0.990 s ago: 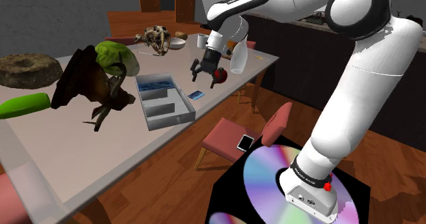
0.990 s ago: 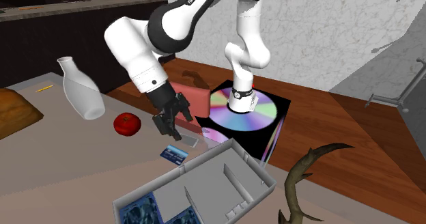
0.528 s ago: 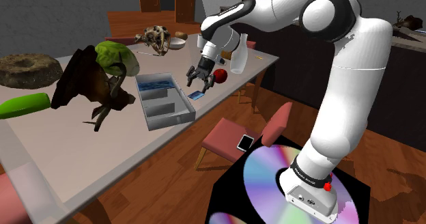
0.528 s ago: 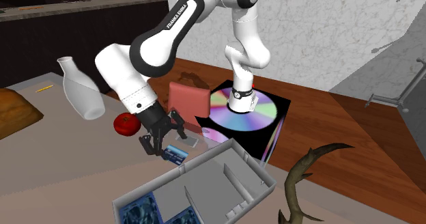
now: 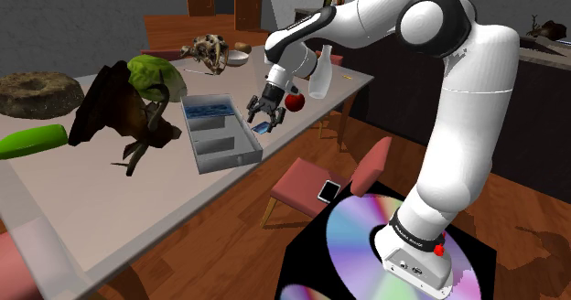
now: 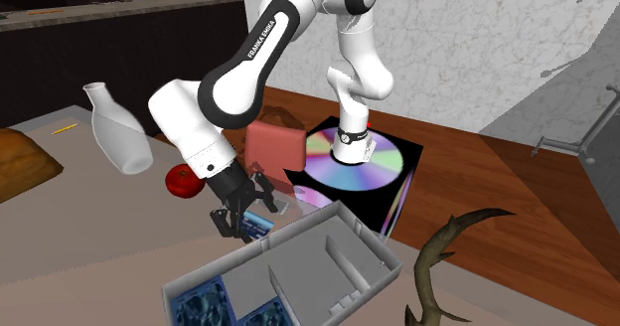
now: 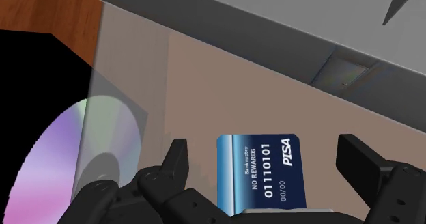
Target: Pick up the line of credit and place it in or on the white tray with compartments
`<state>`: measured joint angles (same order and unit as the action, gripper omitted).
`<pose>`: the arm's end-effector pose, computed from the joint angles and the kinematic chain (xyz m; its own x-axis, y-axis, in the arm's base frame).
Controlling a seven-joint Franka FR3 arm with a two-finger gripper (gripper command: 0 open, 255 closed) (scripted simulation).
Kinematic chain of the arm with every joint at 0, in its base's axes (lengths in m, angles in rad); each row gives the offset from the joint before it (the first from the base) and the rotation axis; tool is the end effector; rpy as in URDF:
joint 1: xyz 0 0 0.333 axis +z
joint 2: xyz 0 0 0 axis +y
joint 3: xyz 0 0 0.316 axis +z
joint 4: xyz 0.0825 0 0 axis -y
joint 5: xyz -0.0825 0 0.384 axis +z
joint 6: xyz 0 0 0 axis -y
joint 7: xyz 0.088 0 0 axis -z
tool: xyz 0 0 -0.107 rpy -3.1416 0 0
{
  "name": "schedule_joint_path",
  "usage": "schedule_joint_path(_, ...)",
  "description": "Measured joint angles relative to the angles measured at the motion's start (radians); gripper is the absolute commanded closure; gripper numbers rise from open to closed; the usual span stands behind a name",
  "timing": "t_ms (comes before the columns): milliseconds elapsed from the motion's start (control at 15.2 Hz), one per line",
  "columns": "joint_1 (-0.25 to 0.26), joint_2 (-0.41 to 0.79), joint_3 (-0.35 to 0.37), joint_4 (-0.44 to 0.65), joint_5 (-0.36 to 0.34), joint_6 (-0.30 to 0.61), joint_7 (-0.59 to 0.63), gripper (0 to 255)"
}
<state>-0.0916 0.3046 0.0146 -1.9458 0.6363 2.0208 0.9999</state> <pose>0.5934 -0.0115 0.3173 0.1194 -0.8258 -0.5512 -0.9900 -0.1407 -0.0035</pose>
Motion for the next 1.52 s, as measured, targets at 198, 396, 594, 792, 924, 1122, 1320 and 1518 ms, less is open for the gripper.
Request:
schedule_joint_path(198, 0.000, 0.000, 0.000, -0.001, 0.000, 0.001, 0.000, 0)
schedule_joint_path(396, 0.000, 0.000, 0.000, 0.000, 0.000, 0.001, 0.000, 255)
schedule_joint_path(594, 0.000, 0.000, 0.000, 0.000, 0.000, 0.001, 0.000, 255)
schedule_joint_path(792, 0.000, 0.000, 0.000, -0.001, 0.000, 0.001, 0.000, 255)
schedule_joint_path(924, 0.000, 0.000, 0.000, -0.001, 0.000, 0.001, 0.000, 255)
schedule_joint_path(1122, 0.000, -0.016, -0.001, 0.008, -0.006, -0.019, 0.015, 255)
schedule_joint_path(1320, 0.000, -0.036, -0.003, 0.017, -0.014, -0.044, 0.031, 255)
schedule_joint_path(1518, -0.001, -0.054, -0.005, 0.032, -0.021, -0.072, 0.050, 255)
